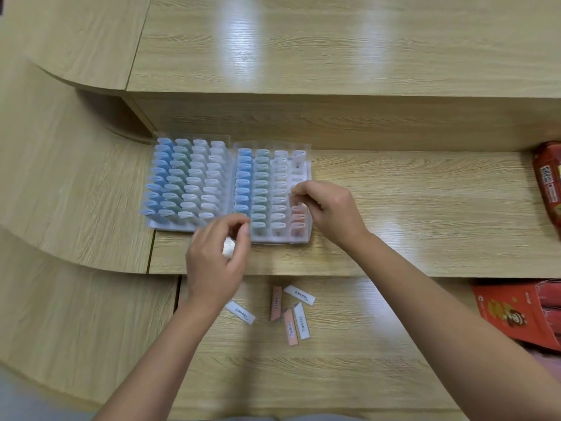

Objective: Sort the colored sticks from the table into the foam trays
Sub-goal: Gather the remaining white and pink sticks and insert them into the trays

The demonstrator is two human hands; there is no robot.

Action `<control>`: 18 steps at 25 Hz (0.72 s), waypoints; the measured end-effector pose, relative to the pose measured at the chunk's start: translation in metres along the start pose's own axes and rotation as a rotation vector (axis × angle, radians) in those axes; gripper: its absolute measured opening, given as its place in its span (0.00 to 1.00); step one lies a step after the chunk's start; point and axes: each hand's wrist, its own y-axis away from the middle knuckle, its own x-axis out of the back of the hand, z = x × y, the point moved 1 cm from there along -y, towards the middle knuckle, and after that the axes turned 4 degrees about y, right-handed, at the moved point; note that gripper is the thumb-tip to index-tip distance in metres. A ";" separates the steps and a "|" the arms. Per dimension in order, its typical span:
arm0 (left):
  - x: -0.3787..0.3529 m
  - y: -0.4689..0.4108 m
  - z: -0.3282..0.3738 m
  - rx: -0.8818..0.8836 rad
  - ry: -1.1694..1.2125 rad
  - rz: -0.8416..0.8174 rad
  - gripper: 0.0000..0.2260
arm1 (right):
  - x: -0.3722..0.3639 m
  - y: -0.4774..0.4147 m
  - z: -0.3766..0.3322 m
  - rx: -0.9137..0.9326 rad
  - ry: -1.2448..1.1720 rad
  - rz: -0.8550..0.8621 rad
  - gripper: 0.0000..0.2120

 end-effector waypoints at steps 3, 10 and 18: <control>0.001 0.042 -0.019 0.071 -0.073 -0.111 0.09 | -0.001 0.009 0.007 -0.033 0.034 -0.044 0.04; -0.046 0.090 -0.060 0.248 -0.292 -0.459 0.04 | 0.012 0.016 -0.008 -0.023 0.114 -0.033 0.08; -0.090 0.114 -0.082 0.454 -0.474 -0.598 0.13 | -0.023 0.168 -0.049 -0.513 0.085 -0.103 0.06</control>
